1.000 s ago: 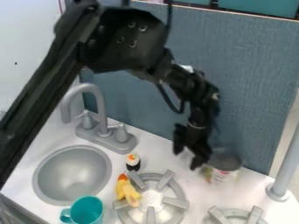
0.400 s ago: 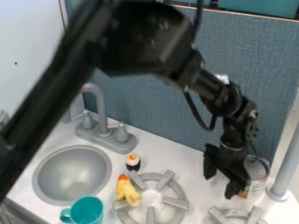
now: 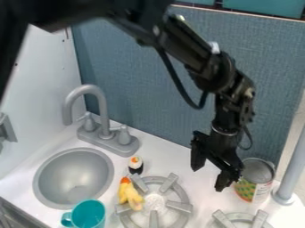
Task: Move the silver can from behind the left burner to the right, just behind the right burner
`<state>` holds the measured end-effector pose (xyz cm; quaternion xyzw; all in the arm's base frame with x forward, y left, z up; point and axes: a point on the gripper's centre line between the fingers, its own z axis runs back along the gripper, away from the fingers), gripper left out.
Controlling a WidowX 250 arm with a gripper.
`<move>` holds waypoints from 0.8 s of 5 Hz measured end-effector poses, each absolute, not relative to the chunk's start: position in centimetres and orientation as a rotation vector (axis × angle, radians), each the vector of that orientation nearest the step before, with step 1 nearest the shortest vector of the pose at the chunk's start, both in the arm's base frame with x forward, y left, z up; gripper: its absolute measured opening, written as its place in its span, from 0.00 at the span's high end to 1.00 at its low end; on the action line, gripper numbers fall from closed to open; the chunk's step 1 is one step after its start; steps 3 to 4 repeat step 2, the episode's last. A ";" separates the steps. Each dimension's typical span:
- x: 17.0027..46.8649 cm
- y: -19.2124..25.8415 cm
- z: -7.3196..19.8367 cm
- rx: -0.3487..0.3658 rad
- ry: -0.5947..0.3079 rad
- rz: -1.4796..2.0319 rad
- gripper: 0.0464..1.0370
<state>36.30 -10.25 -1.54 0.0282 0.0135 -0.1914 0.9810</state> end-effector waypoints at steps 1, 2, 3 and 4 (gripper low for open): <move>32.5 -10.8 1.4 -0.014 0.039 -0.367 0.04; 28.8 -12.2 4.1 -0.022 0.004 -0.368 0.04; 28.8 -12.2 4.1 -0.022 0.004 -0.368 0.04; 28.8 -12.2 4.1 -0.022 0.004 -0.368 0.04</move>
